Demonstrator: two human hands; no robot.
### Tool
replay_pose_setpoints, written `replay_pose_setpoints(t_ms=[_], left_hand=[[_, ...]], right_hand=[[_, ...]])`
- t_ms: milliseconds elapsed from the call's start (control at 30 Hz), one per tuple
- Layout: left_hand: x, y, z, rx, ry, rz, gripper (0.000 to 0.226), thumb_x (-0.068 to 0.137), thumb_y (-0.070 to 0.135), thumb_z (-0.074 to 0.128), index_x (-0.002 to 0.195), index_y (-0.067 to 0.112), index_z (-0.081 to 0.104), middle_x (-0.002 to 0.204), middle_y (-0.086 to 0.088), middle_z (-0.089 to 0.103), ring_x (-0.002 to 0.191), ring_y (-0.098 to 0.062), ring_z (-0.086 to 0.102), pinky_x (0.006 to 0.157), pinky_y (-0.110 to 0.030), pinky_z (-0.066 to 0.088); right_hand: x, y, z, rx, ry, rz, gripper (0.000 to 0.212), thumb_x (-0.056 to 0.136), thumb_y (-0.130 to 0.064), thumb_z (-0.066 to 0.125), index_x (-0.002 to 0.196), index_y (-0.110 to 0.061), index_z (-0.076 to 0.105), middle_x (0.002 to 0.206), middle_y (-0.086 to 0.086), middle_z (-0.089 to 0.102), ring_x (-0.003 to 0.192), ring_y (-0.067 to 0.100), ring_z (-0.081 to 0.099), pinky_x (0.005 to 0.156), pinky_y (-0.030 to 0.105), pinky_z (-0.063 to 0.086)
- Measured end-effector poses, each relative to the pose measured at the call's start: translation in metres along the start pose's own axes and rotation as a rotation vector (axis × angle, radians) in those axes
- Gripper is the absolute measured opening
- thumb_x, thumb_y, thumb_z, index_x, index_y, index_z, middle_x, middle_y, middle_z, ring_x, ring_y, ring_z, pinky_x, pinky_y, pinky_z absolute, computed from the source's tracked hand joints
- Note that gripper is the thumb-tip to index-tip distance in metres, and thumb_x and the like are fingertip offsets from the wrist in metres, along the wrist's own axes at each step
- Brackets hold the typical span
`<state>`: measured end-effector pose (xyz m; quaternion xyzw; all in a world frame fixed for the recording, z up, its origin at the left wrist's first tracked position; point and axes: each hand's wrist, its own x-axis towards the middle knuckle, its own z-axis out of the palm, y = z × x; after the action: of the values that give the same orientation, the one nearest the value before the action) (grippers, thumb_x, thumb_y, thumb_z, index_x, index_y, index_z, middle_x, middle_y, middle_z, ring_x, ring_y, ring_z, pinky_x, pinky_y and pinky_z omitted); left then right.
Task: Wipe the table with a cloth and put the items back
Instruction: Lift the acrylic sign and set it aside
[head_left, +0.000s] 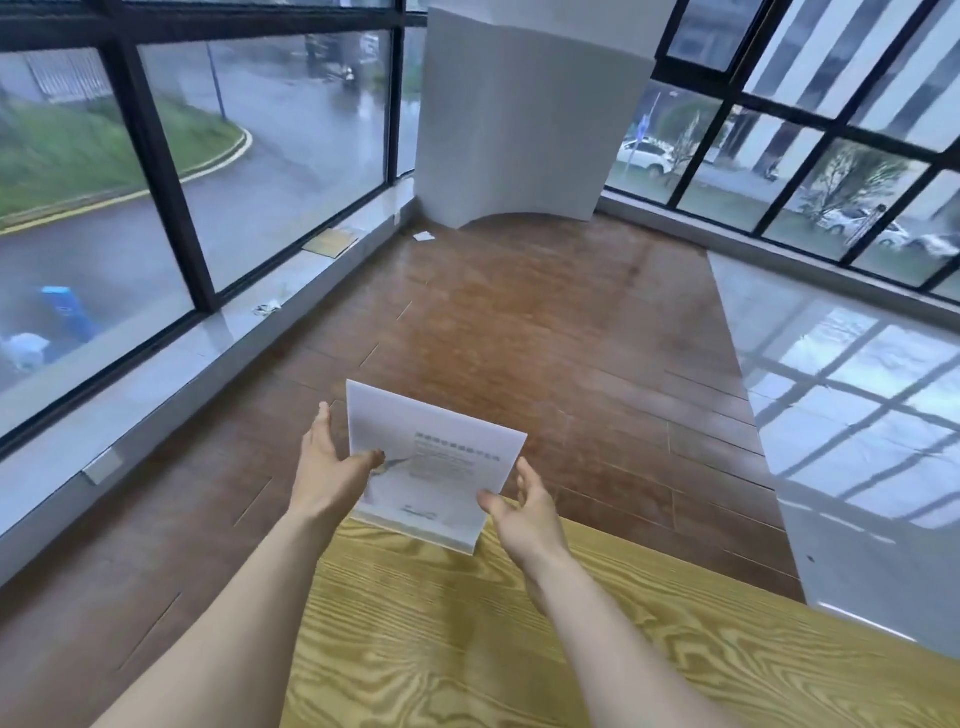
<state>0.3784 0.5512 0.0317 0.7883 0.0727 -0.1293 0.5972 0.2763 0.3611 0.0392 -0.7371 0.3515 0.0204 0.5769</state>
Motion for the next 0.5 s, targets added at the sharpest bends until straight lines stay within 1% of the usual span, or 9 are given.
replay_pose_setpoints(t_ms=[33, 100, 133, 200, 233, 300, 367, 433, 500], left_hand=[[0.001, 0.001, 0.001, -0.019, -0.027, -0.007, 0.096, 0.085, 0.01, 0.069, 0.162, 0.028, 0.016, 0.167, 0.005, 0.023, 0.153, -0.02, 0.027, 0.114, -0.036, 0.03], [0.007, -0.006, 0.004, -0.043, -0.079, -0.017, 0.093, 0.081, 0.003, 0.066, 0.158, 0.036, 0.026, 0.154, 0.011, 0.042, 0.145, -0.02, 0.039, 0.105, -0.033, 0.034], [0.008, -0.011, 0.007, -0.052, -0.088, -0.02, 0.091, 0.079, 0.001, 0.065, 0.154, 0.041, 0.03, 0.148, 0.013, 0.047, 0.14, -0.02, 0.045, 0.102, -0.034, 0.036], [0.005, -0.018, 0.008, -0.078, -0.087, -0.026, 0.091, 0.074, 0.002, 0.063, 0.148, 0.047, 0.035, 0.144, 0.015, 0.051, 0.133, -0.017, 0.05, 0.1, -0.037, 0.042], [0.002, -0.019, 0.008, -0.097, -0.087, -0.022, 0.091, 0.071, 0.005, 0.063, 0.146, 0.05, 0.036, 0.144, 0.015, 0.052, 0.132, -0.016, 0.051, 0.101, -0.039, 0.044], [-0.003, -0.019, 0.007, -0.126, -0.085, -0.018, 0.093, 0.064, 0.011, 0.061, 0.143, 0.052, 0.037, 0.143, 0.015, 0.053, 0.134, -0.013, 0.049, 0.106, -0.044, 0.045], [-0.011, -0.019, 0.009, -0.126, -0.079, -0.007, 0.094, 0.061, 0.013, 0.061, 0.142, 0.053, 0.038, 0.144, 0.016, 0.052, 0.136, -0.01, 0.048, 0.11, -0.049, 0.044], [-0.022, -0.018, 0.014, -0.12, -0.074, 0.007, 0.096, 0.06, 0.012, 0.062, 0.144, 0.053, 0.038, 0.146, 0.018, 0.05, 0.138, -0.008, 0.046, 0.111, -0.05, 0.044], [-0.039, -0.015, 0.025, -0.097, -0.077, 0.033, 0.098, 0.062, 0.011, 0.062, 0.147, 0.051, 0.036, 0.149, 0.018, 0.048, 0.139, -0.008, 0.045, 0.111, -0.05, 0.044]], right_hand=[[0.003, 0.002, 0.003, -0.009, -0.004, -0.005, 0.069, 0.095, -0.019, 0.068, 0.155, -0.03, 0.035, 0.143, -0.009, 0.049, 0.125, 0.01, 0.046, 0.106, 0.032, 0.038], [0.007, 0.005, 0.01, -0.013, 0.004, -0.01, 0.061, 0.095, -0.015, 0.065, 0.149, -0.031, 0.041, 0.125, -0.016, 0.052, 0.109, 0.007, 0.047, 0.098, 0.03, 0.038], [0.009, 0.008, 0.012, -0.005, 0.003, -0.01, 0.06, 0.095, -0.013, 0.064, 0.147, -0.032, 0.043, 0.122, -0.019, 0.053, 0.104, 0.004, 0.049, 0.096, 0.03, 0.039], [0.011, 0.015, 0.016, -0.004, 0.004, -0.022, 0.061, 0.094, -0.009, 0.062, 0.147, -0.033, 0.042, 0.119, -0.021, 0.053, 0.097, -0.005, 0.051, 0.096, 0.03, 0.041], [0.01, 0.016, 0.017, -0.006, 0.007, -0.029, 0.063, 0.094, -0.008, 0.061, 0.148, -0.033, 0.04, 0.121, -0.019, 0.054, 0.098, -0.005, 0.05, 0.096, 0.031, 0.042], [0.008, 0.017, 0.019, -0.009, 0.015, -0.03, 0.066, 0.093, -0.007, 0.06, 0.151, -0.031, 0.037, 0.127, -0.014, 0.054, 0.107, 0.002, 0.05, 0.098, 0.032, 0.043], [0.001, 0.019, 0.017, -0.013, 0.023, -0.019, 0.071, 0.091, -0.01, 0.061, 0.154, -0.026, 0.033, 0.14, -0.009, 0.054, 0.126, 0.008, 0.05, 0.109, 0.038, 0.043], [-0.004, 0.024, 0.01, -0.006, 0.041, -0.009, 0.073, 0.09, -0.011, 0.062, 0.155, -0.023, 0.031, 0.149, -0.003, 0.052, 0.142, 0.013, 0.043, 0.115, 0.043, 0.04], [-0.012, 0.032, -0.005, 0.004, 0.071, 0.0, 0.07, 0.091, -0.007, 0.06, 0.154, -0.02, 0.032, 0.147, -0.002, 0.053, 0.143, 0.012, 0.042, 0.114, 0.041, 0.041]])
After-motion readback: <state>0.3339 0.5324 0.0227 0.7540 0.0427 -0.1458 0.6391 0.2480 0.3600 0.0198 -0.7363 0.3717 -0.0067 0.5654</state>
